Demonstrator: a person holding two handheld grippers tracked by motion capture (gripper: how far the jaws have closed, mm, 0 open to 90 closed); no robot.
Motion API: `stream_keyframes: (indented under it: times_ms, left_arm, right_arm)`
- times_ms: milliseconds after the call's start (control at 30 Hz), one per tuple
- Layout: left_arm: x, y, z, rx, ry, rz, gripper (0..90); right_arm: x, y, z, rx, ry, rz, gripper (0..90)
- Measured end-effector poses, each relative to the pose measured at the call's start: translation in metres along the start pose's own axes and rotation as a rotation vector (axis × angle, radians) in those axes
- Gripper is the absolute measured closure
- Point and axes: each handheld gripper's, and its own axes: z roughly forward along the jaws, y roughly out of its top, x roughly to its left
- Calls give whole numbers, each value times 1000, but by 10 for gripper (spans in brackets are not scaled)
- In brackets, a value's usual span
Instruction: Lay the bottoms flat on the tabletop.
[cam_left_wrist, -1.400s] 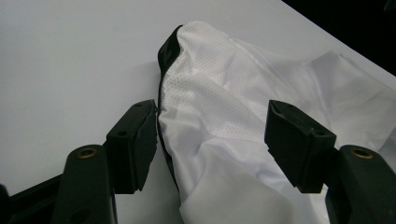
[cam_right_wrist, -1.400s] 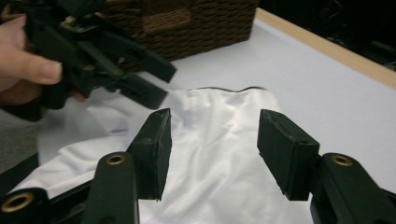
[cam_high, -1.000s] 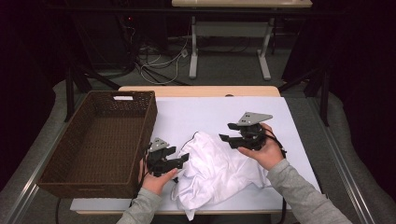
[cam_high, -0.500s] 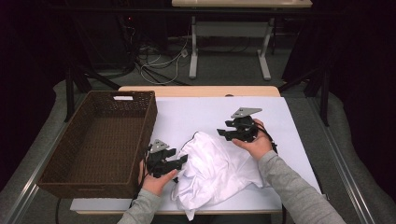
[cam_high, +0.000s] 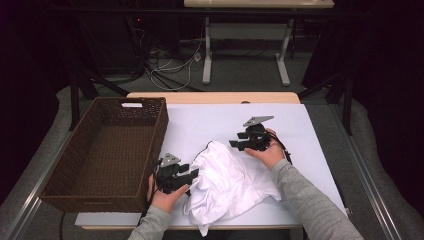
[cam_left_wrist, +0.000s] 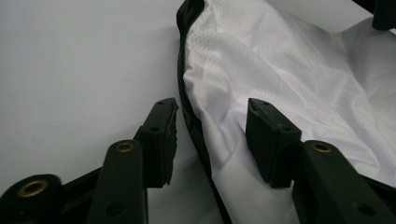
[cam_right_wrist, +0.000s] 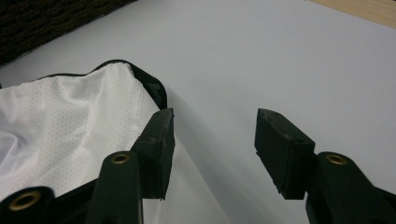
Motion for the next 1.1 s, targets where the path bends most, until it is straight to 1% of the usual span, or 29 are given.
stream_keyframes:
  times_ms: [33,67,100,133,167,200,233,267,333,367,400,467,500,533,567,600,633,667,700,733,767,833,867,900,933,967,1000,1033,1100]
  left_arm:
    - [0,-1,1,7,2,4,578]
    - [0,-1,1,18,10,20,609]
    - [0,-1,1,24,10,14,639]
    - [-1,-2,2,28,14,16,663]
    - [0,-2,1,42,19,28,696]
    - [0,-3,2,46,25,21,735]
    - [0,-4,2,54,28,25,761]
    - [1,-4,2,55,34,21,783]
    - [2,-4,0,58,36,20,827]
    - [1,-4,-1,56,39,16,833]
    - [1,-4,-2,57,43,22,838]
    - [1,-4,-3,52,51,25,843]
    - [0,-3,-4,42,49,22,844]
    - [0,-3,-5,39,55,19,845]
    - [0,-2,-6,28,64,22,846]
    - [-1,0,-8,17,65,12,847]
    - [0,0,-9,4,66,13,847]
    - [0,1,-10,1,72,20,847]
    - [1,2,-11,-7,73,12,848]
    - [1,3,-13,-8,80,16,847]
    - [1,3,-14,-17,78,13,847]
    - [1,4,-15,-26,80,6,848]
    - [2,4,-15,-27,83,6,847]
    - [1,4,-15,-29,81,0,848]
    - [1,5,-16,-25,83,6,847]
    - [2,6,-16,-25,85,12,848]
    - [1,6,-15,-32,86,5,848]
    - [1,7,-16,-31,87,10,847]
    - [2,8,-16,-29,88,14,848]
  right_arm:
    - [0,-1,1,12,1,0,473]
    - [0,-1,3,15,-6,5,473]
    - [-1,-2,5,21,-4,-4,473]
    - [-1,-2,5,30,-1,3,474]
    - [-1,-3,7,36,11,4,476]
    - [-1,-4,8,39,16,3,477]
    - [1,-6,9,53,14,11,477]
    - [1,-7,10,68,7,-14,479]
    - [1,-9,12,78,15,-4,482]
    - [1,-10,12,80,17,-6,482]
    - [0,-12,12,86,23,-3,484]
    - [-1,-15,12,112,23,1,485]
    - [-1,-17,13,106,36,4,486]
    - [-1,-19,14,115,34,4,486]
    - [-1,-20,13,132,43,8,486]
    - [-1,-21,13,148,47,15,486]
    - [-1,-24,13,156,48,5,488]
    - [0,-25,13,162,53,8,492]
    - [1,-27,14,154,53,9,497]
    - [2,-28,13,159,60,10,507]
    - [3,-29,12,166,59,21,519]
    - [5,-32,12,155,78,8,549]
    - [7,-33,12,158,73,0,571]
    - [8,-33,12,158,80,2,616]
    - [10,-34,13,142,100,21,658]
    - [9,-33,12,162,107,7,691]
    - [10,-33,12,164,111,20,736]
    - [10,-33,13,159,127,33,784]
    - [12,-31,12,183,145,41,878]
